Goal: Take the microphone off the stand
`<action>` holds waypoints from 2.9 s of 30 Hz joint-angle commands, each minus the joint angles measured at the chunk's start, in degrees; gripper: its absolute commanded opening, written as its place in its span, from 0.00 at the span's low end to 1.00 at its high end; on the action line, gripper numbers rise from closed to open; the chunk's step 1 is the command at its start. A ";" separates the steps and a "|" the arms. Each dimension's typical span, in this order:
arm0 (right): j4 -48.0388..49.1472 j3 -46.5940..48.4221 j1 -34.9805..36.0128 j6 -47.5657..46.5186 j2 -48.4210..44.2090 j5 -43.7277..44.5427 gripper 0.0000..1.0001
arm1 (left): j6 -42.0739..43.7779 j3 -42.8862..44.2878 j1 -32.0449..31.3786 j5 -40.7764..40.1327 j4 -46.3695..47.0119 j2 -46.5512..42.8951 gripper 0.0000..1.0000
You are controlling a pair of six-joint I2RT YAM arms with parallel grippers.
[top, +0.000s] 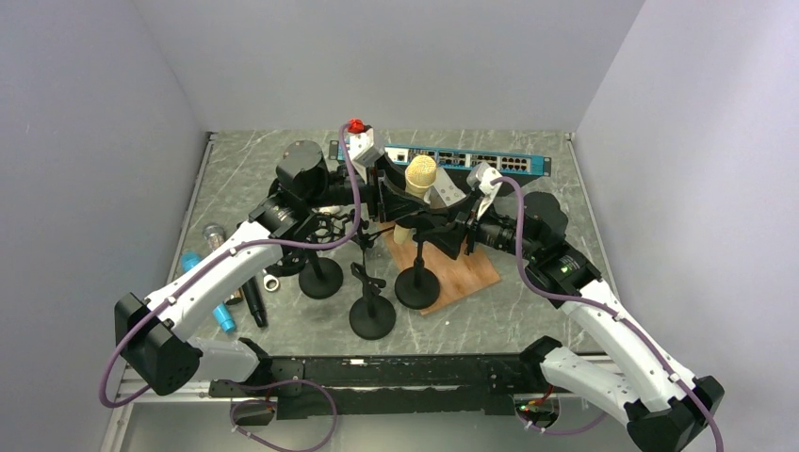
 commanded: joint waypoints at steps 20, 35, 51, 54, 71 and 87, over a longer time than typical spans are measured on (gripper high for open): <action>-10.84 8.90 -0.14 -1.20 0.27 2.50 0.93 | -4.48 3.64 -0.33 2.75 1.71 -0.52 0.00; -19.64 13.90 2.62 -3.87 2.59 2.80 0.71 | -3.34 4.19 -0.38 2.41 0.19 -0.36 0.00; -18.29 13.67 3.04 -5.63 4.61 4.02 0.00 | -4.04 4.79 -0.48 2.81 0.61 -0.53 0.00; -17.97 13.08 3.53 -5.52 4.26 5.43 0.00 | -4.58 5.36 -0.42 3.08 0.88 -0.46 0.00; -20.81 13.44 3.73 -4.51 3.13 4.62 0.87 | -4.15 4.99 -0.45 3.09 -0.02 -0.79 0.00; -16.56 12.46 3.71 -4.49 4.59 6.32 0.00 | -4.53 5.17 -0.81 3.03 -0.02 -1.24 0.00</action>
